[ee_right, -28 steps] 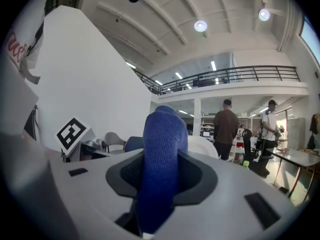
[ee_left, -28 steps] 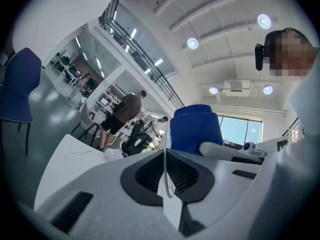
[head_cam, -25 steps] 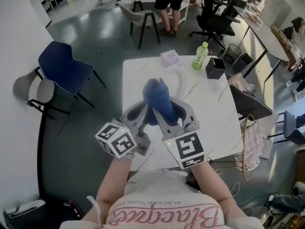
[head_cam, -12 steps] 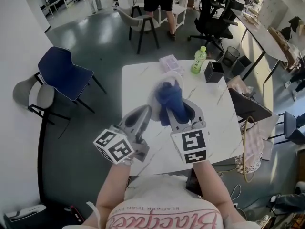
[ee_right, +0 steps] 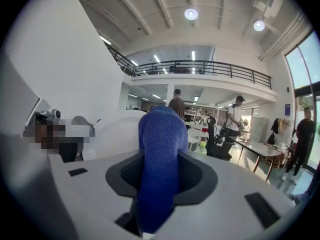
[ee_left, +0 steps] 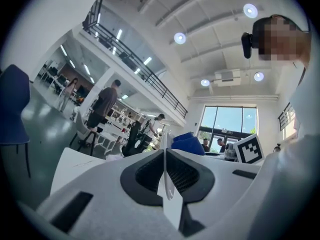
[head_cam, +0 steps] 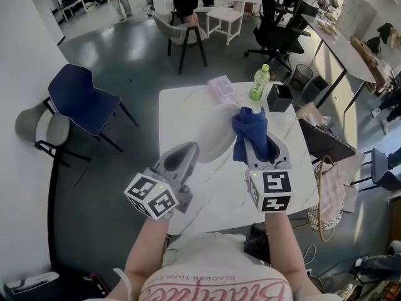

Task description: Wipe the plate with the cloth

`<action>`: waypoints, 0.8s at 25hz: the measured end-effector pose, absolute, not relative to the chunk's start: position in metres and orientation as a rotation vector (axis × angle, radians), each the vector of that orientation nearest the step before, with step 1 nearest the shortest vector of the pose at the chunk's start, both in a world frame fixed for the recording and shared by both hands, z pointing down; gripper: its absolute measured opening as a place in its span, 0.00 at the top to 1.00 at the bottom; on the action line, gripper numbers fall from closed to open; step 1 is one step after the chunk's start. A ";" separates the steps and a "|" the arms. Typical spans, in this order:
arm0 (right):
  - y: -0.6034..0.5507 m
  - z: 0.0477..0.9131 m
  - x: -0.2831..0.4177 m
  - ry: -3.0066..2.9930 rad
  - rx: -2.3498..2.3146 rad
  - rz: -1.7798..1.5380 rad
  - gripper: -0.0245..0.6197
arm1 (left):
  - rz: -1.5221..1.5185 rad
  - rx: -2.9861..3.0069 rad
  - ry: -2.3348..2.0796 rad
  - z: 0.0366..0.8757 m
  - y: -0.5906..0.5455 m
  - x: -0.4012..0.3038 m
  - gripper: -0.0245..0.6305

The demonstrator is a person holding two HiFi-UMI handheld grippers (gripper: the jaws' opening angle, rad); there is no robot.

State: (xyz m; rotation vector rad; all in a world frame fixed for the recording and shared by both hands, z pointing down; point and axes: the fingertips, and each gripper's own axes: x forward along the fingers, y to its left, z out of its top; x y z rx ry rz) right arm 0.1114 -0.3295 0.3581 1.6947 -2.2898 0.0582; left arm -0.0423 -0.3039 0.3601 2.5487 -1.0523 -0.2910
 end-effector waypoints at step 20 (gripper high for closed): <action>-0.303 0.295 0.093 -2.583 1.366 -0.053 0.76 | 1.050 3.597 -1.482 0.374 -0.283 -0.008 0.94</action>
